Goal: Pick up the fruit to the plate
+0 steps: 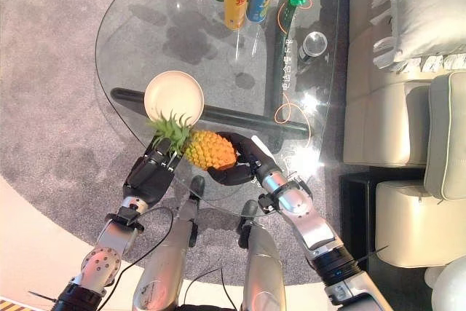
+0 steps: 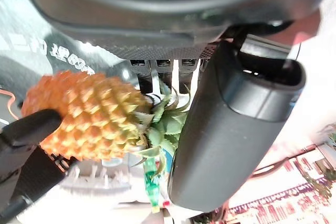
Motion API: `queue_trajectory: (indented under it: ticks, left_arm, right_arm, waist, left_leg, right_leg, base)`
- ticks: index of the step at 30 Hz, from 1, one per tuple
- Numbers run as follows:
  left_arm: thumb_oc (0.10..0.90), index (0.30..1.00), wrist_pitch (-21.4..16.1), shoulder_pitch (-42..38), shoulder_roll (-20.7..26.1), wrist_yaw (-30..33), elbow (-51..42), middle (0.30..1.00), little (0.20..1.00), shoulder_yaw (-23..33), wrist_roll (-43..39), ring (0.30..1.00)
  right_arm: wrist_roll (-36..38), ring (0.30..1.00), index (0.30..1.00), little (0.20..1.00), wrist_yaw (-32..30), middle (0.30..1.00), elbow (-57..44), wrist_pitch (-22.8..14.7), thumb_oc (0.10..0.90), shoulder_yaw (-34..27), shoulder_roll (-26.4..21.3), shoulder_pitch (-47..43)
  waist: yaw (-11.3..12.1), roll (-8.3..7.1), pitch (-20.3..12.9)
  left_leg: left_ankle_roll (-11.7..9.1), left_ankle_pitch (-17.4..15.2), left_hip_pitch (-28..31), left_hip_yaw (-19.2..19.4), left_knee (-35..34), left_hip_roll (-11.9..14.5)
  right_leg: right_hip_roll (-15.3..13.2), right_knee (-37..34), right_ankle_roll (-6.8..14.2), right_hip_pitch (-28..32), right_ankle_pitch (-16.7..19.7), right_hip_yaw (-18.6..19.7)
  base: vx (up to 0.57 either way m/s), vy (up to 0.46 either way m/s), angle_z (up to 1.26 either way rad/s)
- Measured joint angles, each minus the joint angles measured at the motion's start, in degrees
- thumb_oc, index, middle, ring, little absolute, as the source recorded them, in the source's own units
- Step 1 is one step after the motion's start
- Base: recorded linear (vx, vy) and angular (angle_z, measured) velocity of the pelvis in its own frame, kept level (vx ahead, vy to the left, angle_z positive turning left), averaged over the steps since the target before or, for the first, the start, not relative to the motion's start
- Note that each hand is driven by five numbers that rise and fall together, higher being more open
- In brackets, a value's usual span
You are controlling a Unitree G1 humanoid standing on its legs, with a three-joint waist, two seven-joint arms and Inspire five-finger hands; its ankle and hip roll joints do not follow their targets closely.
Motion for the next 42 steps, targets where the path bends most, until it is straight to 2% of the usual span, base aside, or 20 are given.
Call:
queue_trajectory:
  ticks: [7, 12, 19, 20, 21, 26, 30, 34, 42]
  left_arm:
    - [0.8, 0.9, 0.7, 1.7, 1.8, -0.4, -0.1, 0.9, 0.9, -0.3, 0.0, 0.9]
    - [0.8, 0.9, 0.8, 1.9, 2.7, -0.4, -0.1, 0.9, 0.9, -1.1, -0.3, 0.9]
    - [0.8, 0.9, 0.0, 2.0, 3.4, -0.8, 0.0, 0.9, 0.9, -1.7, -0.7, 0.9]
    - [0.649, 0.771, -0.2, 2.0, 3.4, -0.9, 0.0, 0.771, 0.749, -1.8, -0.7, 0.771]
    - [0.1, 0.3, -0.6, 2.2, 3.3, -1.3, 0.0, 0.3, 0.2, -1.9, -0.8, 0.3]
    - [0.1, 0.3, -2.8, 2.7, 2.7, -2.4, 0.6, 0.3, 0.2, -1.8, -0.9, 0.3]
    - [0.1, 0.3, -5.1, 3.0, 0.4, -3.0, 1.1, 0.3, 0.2, -0.1, -3.1, 0.3]
    - [0.1, 0.3, -5.6, 2.6, -0.9, -3.2, 1.2, 0.3, 0.2, 1.2, -3.2, 0.3]
    - [0.1, 0.3, -5.9, 2.0, -1.7, -3.3, 1.3, 0.3, 0.2, 2.5, -3.3, 0.3]
  right_arm:
    - [0.0, 0.3, 0.3, 0.2, 6.6, 0.3, -0.5, 2.7, 0.1, 1.6, -2.5, -3.6]
    - [0.1, 0.3, 0.3, 0.2, 7.7, 0.3, -0.4, 2.9, 0.1, 2.6, -3.7, -4.8]
    - [0.2, 0.3, 0.3, 0.2, 7.7, 0.3, -0.4, 2.9, 0.1, 2.9, -3.7, -5.0]
    - [0.2, 0.3, 0.3, 0.2, 7.7, 0.3, -0.4, 2.9, 0.1, 2.9, -3.7, -4.9]
    - [0.2, 0.3, 0.3, 0.2, 7.7, 0.3, -0.4, 2.9, 0.1, 2.9, -3.6, -5.0]
    - [0.2, 0.3, 0.3, 0.2, 7.5, 0.3, -0.4, 2.0, 0.1, 2.9, -2.4, -4.8]
    - [-0.1, 0.3, 0.3, 0.2, 6.0, 0.3, -0.4, 1.0, 0.1, 2.9, 0.2, -5.0]
    - [-0.5, 0.3, 0.3, 0.2, 5.5, 0.3, -0.4, 0.9, 0.1, 2.9, 1.6, -5.0]
    - [-0.6, 0.3, 0.3, 0.2, 3.6, 0.3, -0.4, -0.1, 0.1, 3.9, 3.0, -4.5]
  waist:
    - [1.6, 0.0, 0.0]
    - [2.7, 0.0, 0.0]
    - [2.9, -0.05, 0.0]
    - [2.8, -0.06, 0.0]
    - [2.8, -0.08, 0.0]
    - [2.6, -0.22, -0.1]
    - [2.8, -0.48, -0.1]
    - [2.7, -1.08, -0.1]
    - [2.7, -1.11, -0.1]
  left_leg:
    - [-0.1, 0.0, 0.0, -0.2, 0.0, 0.0]
    - [-0.1, 0.1, -0.1, -0.4, 0.0, 0.0]
    - [-0.1, 0.1, 0.0, -0.9, 0.0, -0.1]
    - [-0.1, 0.1, 0.0, -0.9, 0.0, -0.1]
    - [-0.1, 0.1, 0.1, -0.9, 0.0, -0.1]
    - [-0.1, 0.1, 0.2, -0.9, 0.1, 0.0]
    - [-0.1, 0.1, 0.3, -0.9, 0.1, 0.1]
    - [-0.1, 0.1, 0.3, -0.9, 0.1, 0.1]
    - [-0.1, 0.1, 0.6, -0.9, 0.4, 0.1]
  right_leg:
    - [0.0, -0.1, 0.0, 0.1, 0.0, -0.2]
    - [0.1, -0.5, 0.0, 0.2, 0.0, -0.2]
    - [0.1, -0.6, 0.0, 0.7, 0.0, -0.4]
    - [0.1, -0.6, 0.0, 0.7, 0.0, -0.4]
    - [0.1, -0.6, 0.0, 0.8, 0.0, -0.4]
    - [0.2, -0.9, 0.0, 0.8, 0.0, -0.3]
    - [0.2, -1.0, -0.1, 0.9, 0.1, -0.3]
    - [0.2, -1.2, 0.0, 1.0, 0.2, -0.3]
    - [0.3, -1.7, 0.1, 1.6, 0.6, -0.4]
  base:
    - [0.0, -0.01, 0.0]
    - [0.0, -0.001, 0.01]
    - [0.0, -0.002, 0.03]
    - [0.0, 0.0, 0.0]
    - [0.0, 0.0, 0.0]
    - [0.0, 0.0, 0.0]
    - [0.0, 0.0, 0.0]
    - [0.0, 0.0, 0.0]
    - [0.0, 0.0, 0.0]
